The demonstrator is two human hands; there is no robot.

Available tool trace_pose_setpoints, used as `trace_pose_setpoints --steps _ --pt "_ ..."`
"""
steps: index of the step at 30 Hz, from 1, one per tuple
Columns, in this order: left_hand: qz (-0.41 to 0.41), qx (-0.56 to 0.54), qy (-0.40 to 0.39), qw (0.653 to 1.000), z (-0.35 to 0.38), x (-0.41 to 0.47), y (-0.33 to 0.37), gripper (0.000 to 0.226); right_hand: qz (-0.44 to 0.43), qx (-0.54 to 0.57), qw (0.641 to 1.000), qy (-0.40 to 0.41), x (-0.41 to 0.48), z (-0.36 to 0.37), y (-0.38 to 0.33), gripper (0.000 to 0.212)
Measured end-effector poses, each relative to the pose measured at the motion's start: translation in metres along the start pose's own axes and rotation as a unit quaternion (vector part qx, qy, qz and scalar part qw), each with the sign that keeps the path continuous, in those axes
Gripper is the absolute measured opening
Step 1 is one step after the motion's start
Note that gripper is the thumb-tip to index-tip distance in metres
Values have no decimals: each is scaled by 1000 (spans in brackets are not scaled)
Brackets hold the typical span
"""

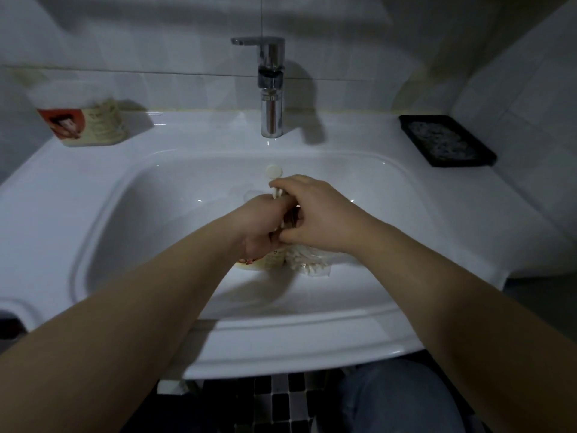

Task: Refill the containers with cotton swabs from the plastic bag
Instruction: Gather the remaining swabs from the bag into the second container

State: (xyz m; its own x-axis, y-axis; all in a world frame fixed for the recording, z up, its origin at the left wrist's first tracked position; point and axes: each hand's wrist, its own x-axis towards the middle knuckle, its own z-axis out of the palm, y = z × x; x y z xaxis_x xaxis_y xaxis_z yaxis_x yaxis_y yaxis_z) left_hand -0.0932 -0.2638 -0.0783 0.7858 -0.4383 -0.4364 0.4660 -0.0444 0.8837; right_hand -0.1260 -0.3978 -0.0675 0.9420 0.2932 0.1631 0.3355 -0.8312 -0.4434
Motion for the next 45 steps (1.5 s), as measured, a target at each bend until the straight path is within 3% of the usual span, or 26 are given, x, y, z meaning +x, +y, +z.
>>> trace_pose_setpoints --steps 3,8,12,17,21,23,26,30,32,41,45 --pt "-8 -17 -7 1000 -1 -1 0 23 -13 1 1000 -21 0 2 3 100" --pt "-11 -14 -19 1000 0 -5 3 24 -36 -29 999 4 1 -4 4 86" --pt "-17 -46 -15 999 -3 -1 4 33 -22 1 999 -26 -3 -6 11 107" --pt "-24 -57 -14 998 -5 -1 3 21 -12 -22 1000 6 -1 -9 12 85" --pt "-16 -17 4 1000 -4 -2 5 30 15 15 1000 -3 -3 -11 13 89" --pt "-10 -8 38 999 -7 0 6 31 56 54 997 8 -4 -15 13 74" --pt "-19 -53 60 997 -12 2 7 30 121 56 990 42 -6 -20 16 21" --pt "-22 -44 60 997 -14 3 7 31 196 -24 972 -126 -8 -13 26 28" --pt "-26 -29 51 998 -12 4 6 28 190 -60 962 -184 -7 -3 32 27" --pt "-26 -15 41 999 -14 6 4 22 131 -142 947 -256 -1 20 38 7" --pt "-22 -5 37 999 -15 6 3 22 121 -153 946 -259 -2 21 37 15"
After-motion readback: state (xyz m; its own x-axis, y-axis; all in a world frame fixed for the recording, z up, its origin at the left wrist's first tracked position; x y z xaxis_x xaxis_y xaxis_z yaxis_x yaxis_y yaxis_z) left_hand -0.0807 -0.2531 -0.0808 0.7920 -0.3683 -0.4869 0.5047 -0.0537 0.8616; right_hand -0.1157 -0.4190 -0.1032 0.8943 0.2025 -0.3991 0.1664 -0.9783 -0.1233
